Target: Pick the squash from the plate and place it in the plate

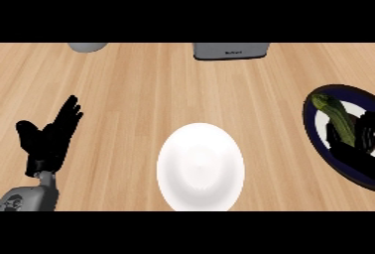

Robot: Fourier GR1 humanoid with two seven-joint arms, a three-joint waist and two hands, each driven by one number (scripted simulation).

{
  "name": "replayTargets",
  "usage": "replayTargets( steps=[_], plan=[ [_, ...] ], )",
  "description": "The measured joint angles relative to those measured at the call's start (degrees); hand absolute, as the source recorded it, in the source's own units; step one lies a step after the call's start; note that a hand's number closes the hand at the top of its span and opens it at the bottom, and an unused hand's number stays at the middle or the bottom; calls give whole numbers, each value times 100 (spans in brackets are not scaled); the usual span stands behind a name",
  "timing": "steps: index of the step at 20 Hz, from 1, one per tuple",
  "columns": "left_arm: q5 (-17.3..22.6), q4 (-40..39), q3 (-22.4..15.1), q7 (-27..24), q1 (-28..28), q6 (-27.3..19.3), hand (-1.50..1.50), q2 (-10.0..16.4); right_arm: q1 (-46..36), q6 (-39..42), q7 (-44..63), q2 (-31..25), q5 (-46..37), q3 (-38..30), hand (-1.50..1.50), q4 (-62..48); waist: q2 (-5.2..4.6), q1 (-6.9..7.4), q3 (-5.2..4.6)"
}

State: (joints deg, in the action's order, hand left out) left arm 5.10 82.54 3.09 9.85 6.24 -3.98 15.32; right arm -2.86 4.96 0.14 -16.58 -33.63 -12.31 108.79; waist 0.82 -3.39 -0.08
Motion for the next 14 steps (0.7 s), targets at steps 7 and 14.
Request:
replayTargets(
  steps=[7,14],
  plan=[
    [-71,-107,-93,-29,197,88,0,-117,245,372,474,-287,1133,-1363,150,90,-59,224,6],
    [-114,-9,-79,35,205,186,0,-135,-226,297,-249,-959,1335,-2116,150,-1825,-84,344,11]
  ],
)
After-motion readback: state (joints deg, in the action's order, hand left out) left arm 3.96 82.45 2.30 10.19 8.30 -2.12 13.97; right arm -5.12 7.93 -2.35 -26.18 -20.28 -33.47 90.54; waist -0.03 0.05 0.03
